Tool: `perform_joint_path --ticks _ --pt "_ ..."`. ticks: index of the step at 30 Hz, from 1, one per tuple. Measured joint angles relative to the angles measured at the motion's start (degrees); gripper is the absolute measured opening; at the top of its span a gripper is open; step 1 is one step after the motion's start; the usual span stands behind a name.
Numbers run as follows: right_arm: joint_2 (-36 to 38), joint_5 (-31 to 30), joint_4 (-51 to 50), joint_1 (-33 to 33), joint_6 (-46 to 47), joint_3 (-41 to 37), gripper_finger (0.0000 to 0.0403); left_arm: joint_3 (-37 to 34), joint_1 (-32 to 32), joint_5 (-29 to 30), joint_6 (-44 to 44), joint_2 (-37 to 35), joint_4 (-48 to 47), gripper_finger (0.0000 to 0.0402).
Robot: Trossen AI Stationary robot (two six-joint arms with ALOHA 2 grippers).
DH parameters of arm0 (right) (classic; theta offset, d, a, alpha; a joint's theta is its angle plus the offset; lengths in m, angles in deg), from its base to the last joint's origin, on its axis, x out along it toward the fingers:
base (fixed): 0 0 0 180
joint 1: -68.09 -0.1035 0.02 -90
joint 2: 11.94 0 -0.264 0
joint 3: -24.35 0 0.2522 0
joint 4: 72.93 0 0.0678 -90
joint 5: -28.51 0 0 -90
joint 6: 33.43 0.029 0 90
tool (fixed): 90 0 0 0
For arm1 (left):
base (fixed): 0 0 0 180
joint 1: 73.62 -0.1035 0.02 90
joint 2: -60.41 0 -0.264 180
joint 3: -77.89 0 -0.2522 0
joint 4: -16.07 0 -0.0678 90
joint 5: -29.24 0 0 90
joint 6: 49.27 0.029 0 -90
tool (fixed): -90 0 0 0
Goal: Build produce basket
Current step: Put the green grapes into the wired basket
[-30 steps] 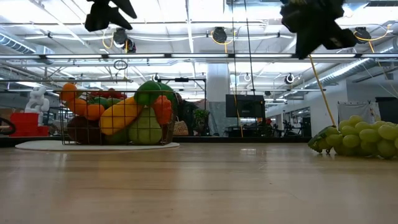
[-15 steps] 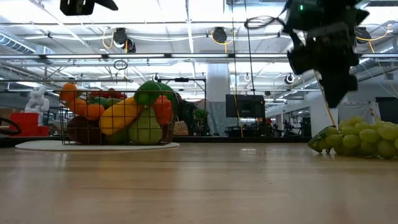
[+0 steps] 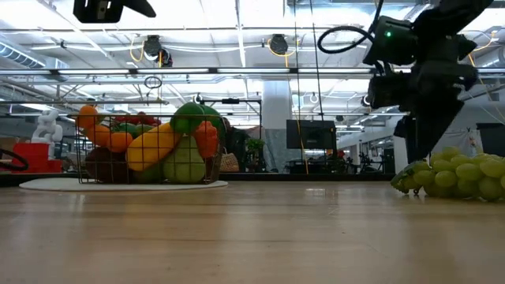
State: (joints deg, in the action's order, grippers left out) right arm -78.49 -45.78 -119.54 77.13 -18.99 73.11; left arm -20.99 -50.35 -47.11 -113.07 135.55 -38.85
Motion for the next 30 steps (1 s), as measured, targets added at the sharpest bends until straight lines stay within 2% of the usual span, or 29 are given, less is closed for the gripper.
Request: perform_joint_path --ticks 3,12,22,27,30 --pt "0.0 -2.24 1.29 0.05 -1.84 -1.72 0.0193 0.0 -0.02 0.24 -0.17 0.25 1.36 0.0131" --pt "0.0 -0.09 10.08 -0.01 -3.15 -5.83 0.0179 0.0 -0.02 1.66 -1.08 0.28 1.57 0.0131" --pt "0.0 0.99 10.61 -1.14 -3.37 -5.83 0.0182 0.0 -0.92 1.88 0.64 0.28 1.59 0.0131" --pt "0.0 -2.34 11.12 -2.81 -3.29 -5.83 0.0186 0.0 -1.93 1.88 1.86 0.28 1.57 0.0131" --pt "0.0 -2.51 10.85 -3.71 -2.56 -5.83 0.0203 0.0 -2.27 1.88 2.06 0.28 1.57 0.0131"
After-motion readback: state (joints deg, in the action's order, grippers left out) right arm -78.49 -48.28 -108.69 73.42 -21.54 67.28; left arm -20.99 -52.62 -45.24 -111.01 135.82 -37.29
